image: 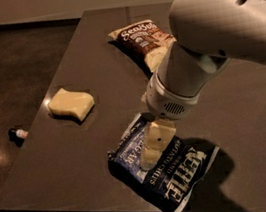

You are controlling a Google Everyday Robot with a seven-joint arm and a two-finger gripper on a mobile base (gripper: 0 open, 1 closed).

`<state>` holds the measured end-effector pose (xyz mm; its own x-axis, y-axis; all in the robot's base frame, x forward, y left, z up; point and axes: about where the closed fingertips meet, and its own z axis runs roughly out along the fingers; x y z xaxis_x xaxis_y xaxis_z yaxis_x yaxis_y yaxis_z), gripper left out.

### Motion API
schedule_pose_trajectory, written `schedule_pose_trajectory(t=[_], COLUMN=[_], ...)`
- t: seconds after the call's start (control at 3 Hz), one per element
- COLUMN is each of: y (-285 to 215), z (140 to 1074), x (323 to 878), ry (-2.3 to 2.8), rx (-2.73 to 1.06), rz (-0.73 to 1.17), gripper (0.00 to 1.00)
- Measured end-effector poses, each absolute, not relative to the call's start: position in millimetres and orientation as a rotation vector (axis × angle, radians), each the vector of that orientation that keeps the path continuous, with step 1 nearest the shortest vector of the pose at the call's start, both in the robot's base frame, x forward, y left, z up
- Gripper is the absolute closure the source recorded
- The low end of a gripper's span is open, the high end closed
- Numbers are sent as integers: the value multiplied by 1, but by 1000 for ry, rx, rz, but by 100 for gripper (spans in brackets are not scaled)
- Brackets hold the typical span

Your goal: Move blue chip bag near brown chip bag

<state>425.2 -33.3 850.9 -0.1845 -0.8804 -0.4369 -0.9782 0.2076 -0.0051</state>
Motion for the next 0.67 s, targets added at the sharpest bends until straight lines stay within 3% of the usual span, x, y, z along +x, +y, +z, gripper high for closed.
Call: schedule_pose_trajectory(t=[0.67], y=[-42], z=[854], x=[426], ry=[2178], rx=[-1763], rz=[411], gripper=[52])
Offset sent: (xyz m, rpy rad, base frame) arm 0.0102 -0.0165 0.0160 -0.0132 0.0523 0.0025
